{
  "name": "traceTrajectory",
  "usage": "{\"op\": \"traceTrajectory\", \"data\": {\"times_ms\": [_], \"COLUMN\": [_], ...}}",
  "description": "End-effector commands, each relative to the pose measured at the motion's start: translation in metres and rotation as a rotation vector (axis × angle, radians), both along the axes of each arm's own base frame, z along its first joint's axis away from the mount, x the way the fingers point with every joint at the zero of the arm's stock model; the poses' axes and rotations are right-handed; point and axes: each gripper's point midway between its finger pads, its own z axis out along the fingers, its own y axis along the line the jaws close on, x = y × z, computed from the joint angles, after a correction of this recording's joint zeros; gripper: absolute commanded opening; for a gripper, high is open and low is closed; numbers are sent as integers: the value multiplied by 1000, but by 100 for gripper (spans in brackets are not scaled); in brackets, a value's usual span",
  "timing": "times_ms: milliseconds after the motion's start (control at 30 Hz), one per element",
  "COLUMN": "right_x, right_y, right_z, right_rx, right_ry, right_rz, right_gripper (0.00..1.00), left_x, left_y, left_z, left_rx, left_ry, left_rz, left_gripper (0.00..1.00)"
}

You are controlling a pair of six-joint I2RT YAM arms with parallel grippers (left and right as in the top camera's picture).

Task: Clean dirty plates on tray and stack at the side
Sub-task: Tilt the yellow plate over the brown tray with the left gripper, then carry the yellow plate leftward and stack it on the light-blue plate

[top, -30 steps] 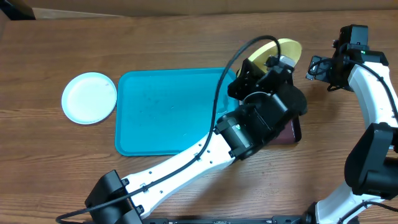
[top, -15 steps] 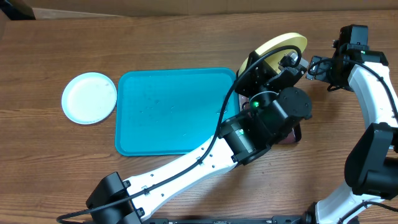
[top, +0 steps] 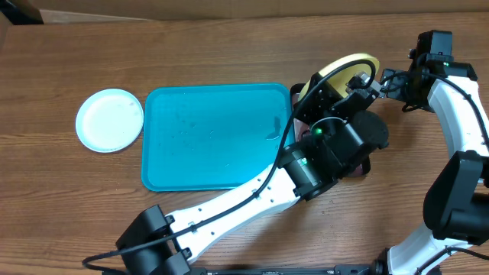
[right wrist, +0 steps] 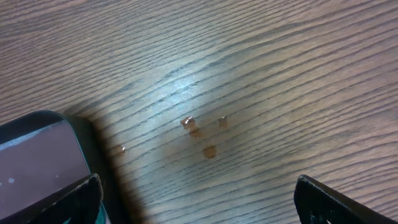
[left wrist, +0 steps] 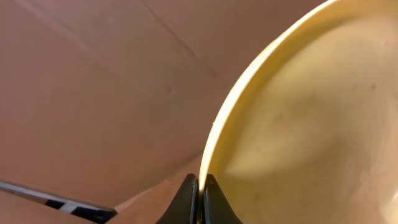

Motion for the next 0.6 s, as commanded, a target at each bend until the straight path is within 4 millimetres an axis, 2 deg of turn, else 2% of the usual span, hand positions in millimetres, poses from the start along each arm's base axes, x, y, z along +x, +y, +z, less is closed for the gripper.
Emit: {"op": "traceTrajectory", "data": {"times_ms": [0, 200, 400, 567], "right_x": [5, 5, 5, 5], "right_y": [-1, -1, -1, -1], "right_z": [12, 12, 12, 12], "right_rx": [-9, -9, -9, -9], "right_ry": [-33, -33, -34, -34], "right_rz": [-8, -8, -8, -8], "right_gripper": [100, 100, 100, 100], "left_x": [8, 25, 43, 61], "left_y": [2, 19, 25, 61], "left_z": [-10, -32, -82, -115], "left_rx": [1, -143, -352, -573], "left_ry": [-1, 22, 268, 482], "left_rz": [52, 136, 72, 162], "left_gripper": [4, 4, 4, 4]}}
